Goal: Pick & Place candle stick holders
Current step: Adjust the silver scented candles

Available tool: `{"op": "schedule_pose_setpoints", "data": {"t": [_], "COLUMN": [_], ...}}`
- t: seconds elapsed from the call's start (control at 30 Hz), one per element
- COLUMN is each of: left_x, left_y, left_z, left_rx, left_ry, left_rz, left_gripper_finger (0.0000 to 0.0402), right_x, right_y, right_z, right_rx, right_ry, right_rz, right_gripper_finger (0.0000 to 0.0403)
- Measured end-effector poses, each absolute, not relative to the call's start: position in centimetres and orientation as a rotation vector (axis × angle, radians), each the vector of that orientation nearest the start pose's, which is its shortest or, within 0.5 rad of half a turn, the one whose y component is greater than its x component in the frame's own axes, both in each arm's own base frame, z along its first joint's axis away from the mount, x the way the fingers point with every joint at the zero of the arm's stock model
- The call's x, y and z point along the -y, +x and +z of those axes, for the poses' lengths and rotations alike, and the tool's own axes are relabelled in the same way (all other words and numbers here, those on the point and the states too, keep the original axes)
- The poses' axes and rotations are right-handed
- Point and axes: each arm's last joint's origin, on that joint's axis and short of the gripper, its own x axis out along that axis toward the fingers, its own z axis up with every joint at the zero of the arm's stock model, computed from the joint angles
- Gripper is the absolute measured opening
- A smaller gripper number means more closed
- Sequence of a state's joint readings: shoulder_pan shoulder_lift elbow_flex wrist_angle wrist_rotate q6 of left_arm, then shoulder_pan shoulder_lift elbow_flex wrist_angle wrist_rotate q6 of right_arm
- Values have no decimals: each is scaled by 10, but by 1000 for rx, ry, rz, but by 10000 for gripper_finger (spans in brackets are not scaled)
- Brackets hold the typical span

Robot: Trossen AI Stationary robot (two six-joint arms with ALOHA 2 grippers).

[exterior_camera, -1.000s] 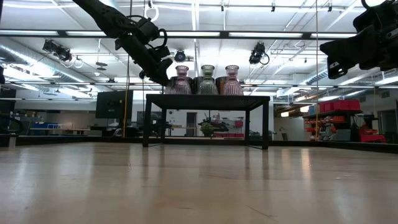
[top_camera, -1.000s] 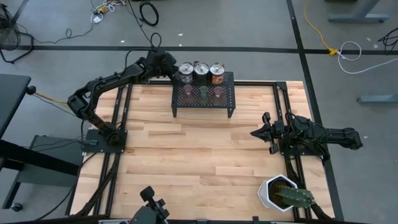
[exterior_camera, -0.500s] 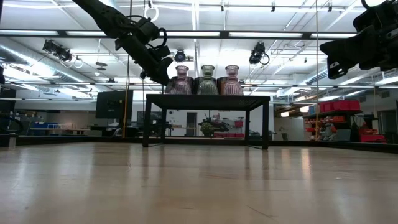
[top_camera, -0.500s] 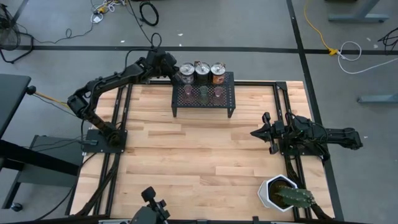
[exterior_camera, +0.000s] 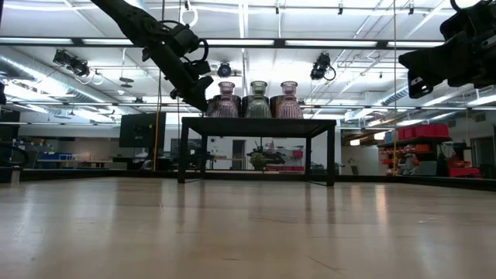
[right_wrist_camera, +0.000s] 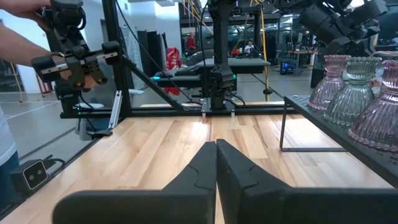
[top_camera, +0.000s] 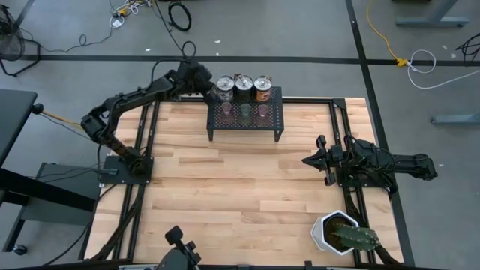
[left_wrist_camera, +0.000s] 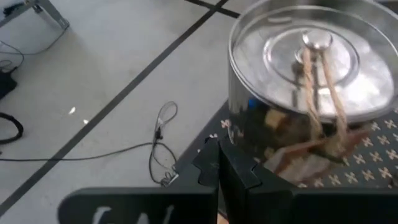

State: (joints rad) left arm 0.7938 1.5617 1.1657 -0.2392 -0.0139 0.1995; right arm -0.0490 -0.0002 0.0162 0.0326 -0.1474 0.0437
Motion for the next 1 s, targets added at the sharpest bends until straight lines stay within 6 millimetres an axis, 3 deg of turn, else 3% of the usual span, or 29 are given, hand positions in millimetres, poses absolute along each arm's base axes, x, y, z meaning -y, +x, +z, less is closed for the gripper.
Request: {"op": "schedule_pose_setpoints", "data": {"t": [0.43,1.0], "left_x": [-220,-156], "left_y": [223,210], "left_z": [305,341], "left_rx": [-629,-611], "left_ry": [-83,-80], "left_rz": [705,587], "left_gripper_finger": [2,1], "right_x": [0,0], "right_y": [96,96], "right_z": [172,172], "right_rx": [47,47], "right_ry": [39,39], "right_rz": [100,100], "right_gripper_finger": [9,9]}}
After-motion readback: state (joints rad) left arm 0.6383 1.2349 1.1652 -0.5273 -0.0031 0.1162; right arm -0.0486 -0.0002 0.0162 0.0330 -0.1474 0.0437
